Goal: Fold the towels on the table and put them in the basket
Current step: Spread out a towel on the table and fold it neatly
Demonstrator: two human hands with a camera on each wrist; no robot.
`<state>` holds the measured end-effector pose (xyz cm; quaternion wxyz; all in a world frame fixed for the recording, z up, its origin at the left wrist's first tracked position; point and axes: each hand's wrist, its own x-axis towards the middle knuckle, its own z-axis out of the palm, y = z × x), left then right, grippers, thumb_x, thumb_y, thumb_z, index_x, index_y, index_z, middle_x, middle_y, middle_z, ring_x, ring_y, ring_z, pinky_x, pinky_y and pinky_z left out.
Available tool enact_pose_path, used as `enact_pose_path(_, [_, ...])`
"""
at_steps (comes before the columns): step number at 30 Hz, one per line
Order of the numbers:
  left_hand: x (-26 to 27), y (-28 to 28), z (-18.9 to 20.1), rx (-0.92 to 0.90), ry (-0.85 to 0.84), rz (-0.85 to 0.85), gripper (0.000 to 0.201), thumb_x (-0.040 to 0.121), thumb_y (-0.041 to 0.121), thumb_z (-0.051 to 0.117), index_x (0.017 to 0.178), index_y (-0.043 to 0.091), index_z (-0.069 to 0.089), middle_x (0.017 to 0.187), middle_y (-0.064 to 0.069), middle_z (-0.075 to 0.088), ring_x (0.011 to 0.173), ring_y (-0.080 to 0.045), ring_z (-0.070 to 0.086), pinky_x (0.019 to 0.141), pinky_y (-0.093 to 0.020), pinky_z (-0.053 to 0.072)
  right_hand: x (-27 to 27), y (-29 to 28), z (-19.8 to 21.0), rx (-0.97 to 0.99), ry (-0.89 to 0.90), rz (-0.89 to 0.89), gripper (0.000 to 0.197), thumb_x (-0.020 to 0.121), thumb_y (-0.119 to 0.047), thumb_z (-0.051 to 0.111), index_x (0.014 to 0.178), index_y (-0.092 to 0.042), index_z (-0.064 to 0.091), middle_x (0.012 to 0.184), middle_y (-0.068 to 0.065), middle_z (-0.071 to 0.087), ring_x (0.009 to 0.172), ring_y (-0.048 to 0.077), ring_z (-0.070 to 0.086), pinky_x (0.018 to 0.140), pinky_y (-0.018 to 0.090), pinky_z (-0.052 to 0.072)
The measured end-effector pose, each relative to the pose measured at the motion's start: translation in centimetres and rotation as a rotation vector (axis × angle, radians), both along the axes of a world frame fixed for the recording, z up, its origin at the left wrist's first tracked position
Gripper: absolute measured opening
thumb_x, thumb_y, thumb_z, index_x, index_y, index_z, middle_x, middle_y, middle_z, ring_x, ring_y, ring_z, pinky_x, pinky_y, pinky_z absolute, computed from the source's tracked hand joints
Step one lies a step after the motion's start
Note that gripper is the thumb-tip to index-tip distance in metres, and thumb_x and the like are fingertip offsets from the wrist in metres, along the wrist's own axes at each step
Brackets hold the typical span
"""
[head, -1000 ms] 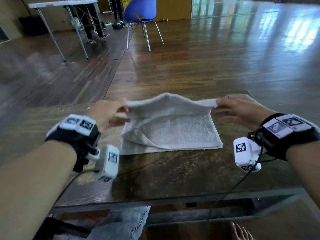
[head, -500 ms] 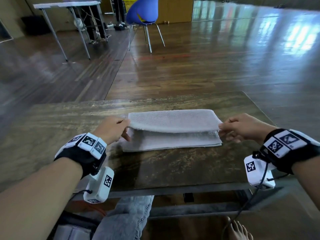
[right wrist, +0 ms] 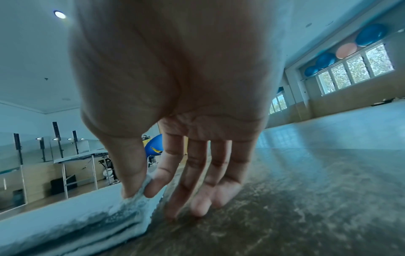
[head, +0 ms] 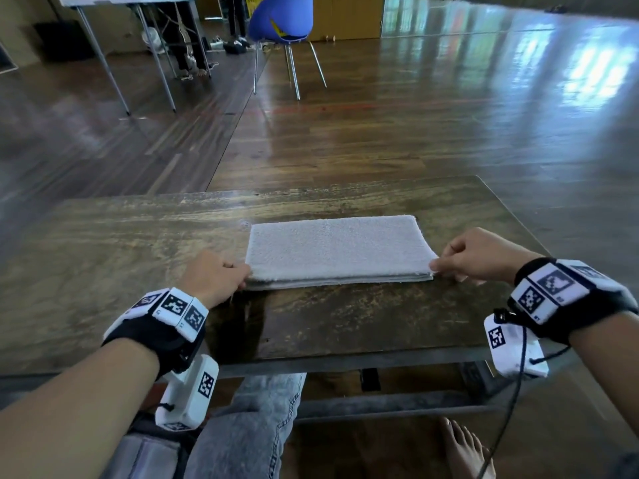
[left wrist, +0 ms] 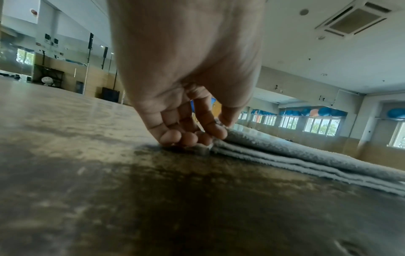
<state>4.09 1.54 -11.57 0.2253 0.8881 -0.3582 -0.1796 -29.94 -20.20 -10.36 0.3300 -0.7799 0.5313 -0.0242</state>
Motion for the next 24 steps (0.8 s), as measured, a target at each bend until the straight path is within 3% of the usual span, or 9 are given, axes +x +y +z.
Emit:
enact_pose_path(3, [-0.6, 0.0, 0.3, 0.066, -0.150, 0.016, 0.035, 0.086, 0.033, 0.067, 0.062, 0.007, 0.063, 0.056, -0.003, 0.056, 0.046, -0.016, 0.045, 0.044, -0.025, 0.029, 0.5, 0.7, 0.0, -0.143, 0.085, -0.023, 0.020, 0.083, -0.034, 0.078, 0.078, -0.016, 0.069, 0.077, 0.005, 0.072, 0.071, 0.016, 0.064, 0.065, 0.030, 0.052])
enact_pose_path(5, [-1.3, -0.2, 0.4, -0.021, -0.308, 0.021, 0.026, 0.081, 0.033, 0.066, 0.072, 0.008, 0.061, 0.071, -0.003, 0.057, 0.057, -0.017, 0.046, 0.047, -0.027, 0.028, 1.2, 1.8, 0.2, -0.392, 0.104, -0.059, 0.014, 0.083, -0.037, 0.067, 0.085, -0.026, 0.059, 0.087, -0.009, 0.064, 0.080, 0.017, 0.061, 0.074, 0.036, 0.050])
enact_pose_path(7, [-2.5, -0.7, 0.3, -0.188, -0.372, -0.095, 0.020, 0.082, 0.034, 0.061, 0.084, 0.015, 0.058, 0.089, -0.001, 0.056, 0.078, -0.018, 0.051, 0.060, -0.030, 0.034, 2.3, 3.0, 0.2, -0.527, -0.023, 0.085, 0.011, 0.088, -0.039, 0.061, 0.096, -0.033, 0.055, 0.101, -0.014, 0.060, 0.096, 0.017, 0.059, 0.080, 0.039, 0.048])
enact_pose_path(9, [-4.1, -1.3, -0.3, -0.224, -0.345, -0.336, 0.018, 0.090, 0.038, 0.055, 0.096, 0.022, 0.058, 0.104, 0.003, 0.056, 0.098, -0.017, 0.050, 0.079, -0.032, 0.041, 3.8, 4.4, -0.2, -0.439, -0.075, 0.334, 0.026, 0.095, -0.042, 0.056, 0.119, -0.032, 0.056, 0.125, -0.010, 0.057, 0.119, 0.015, 0.052, 0.099, 0.043, 0.045])
enact_pose_path(11, [-5.5, -1.5, -1.2, -0.111, -0.343, -0.481, 0.023, 0.094, 0.048, 0.048, 0.103, 0.028, 0.058, 0.112, 0.007, 0.056, 0.106, -0.015, 0.048, 0.093, -0.038, 0.043, 5.0, 5.6, -0.6, -0.341, 0.058, 0.471, 0.032, 0.098, -0.049, 0.050, 0.127, -0.035, 0.054, 0.133, -0.011, 0.052, 0.125, 0.014, 0.046, 0.108, 0.044, 0.039])
enact_pose_path(15, [-6.7, -1.3, -1.6, -0.074, -0.420, -0.440, 0.039, 0.094, 0.056, 0.038, 0.079, 0.026, 0.056, 0.087, 0.007, 0.056, 0.088, -0.017, 0.052, 0.086, -0.043, 0.046, 6.3, 7.4, -0.7, -0.447, 0.167, 0.469, 0.030, 0.099, -0.055, 0.040, 0.097, -0.033, 0.061, 0.101, -0.012, 0.053, 0.099, 0.015, 0.054, 0.100, 0.038, 0.037])
enact_pose_path(18, [-7.4, -1.5, -1.0, -0.214, -0.487, -0.473, 0.038, 0.094, 0.044, 0.045, 0.063, 0.023, 0.050, 0.065, 0.010, 0.048, 0.066, -0.013, 0.047, 0.075, -0.040, 0.048, 7.3, 8.5, -0.2, -0.600, -0.001, 0.477, 0.032, 0.098, -0.056, 0.040, 0.087, -0.033, 0.059, 0.090, -0.015, 0.057, 0.088, 0.011, 0.056, 0.105, 0.037, 0.028])
enact_pose_path(21, [-8.2, -2.5, -1.0, -0.330, -0.499, -0.539, 0.018, 0.094, 0.036, 0.050, 0.096, 0.021, 0.060, 0.096, 0.004, 0.055, 0.096, -0.017, 0.050, 0.083, -0.035, 0.045, 8.6, 9.4, -0.7, -0.579, -0.103, 0.584, 0.032, 0.098, -0.050, 0.050, 0.121, -0.030, 0.056, 0.119, -0.011, 0.056, 0.116, 0.015, 0.052, 0.108, 0.034, 0.030])
enact_pose_path(24, [-8.8, -2.7, -2.9, -0.158, -0.413, -0.561, 0.045, 0.098, 0.044, 0.040, 0.136, 0.022, 0.044, 0.145, 0.002, 0.041, 0.136, -0.020, 0.032, 0.109, -0.037, 0.033, 9.4, 9.6, -2.5, -0.384, -0.002, 0.630, 0.070, 0.096, -0.052, 0.056, 0.154, -0.024, 0.029, 0.160, -0.002, 0.028, 0.148, 0.019, 0.022, 0.120, 0.036, 0.017])
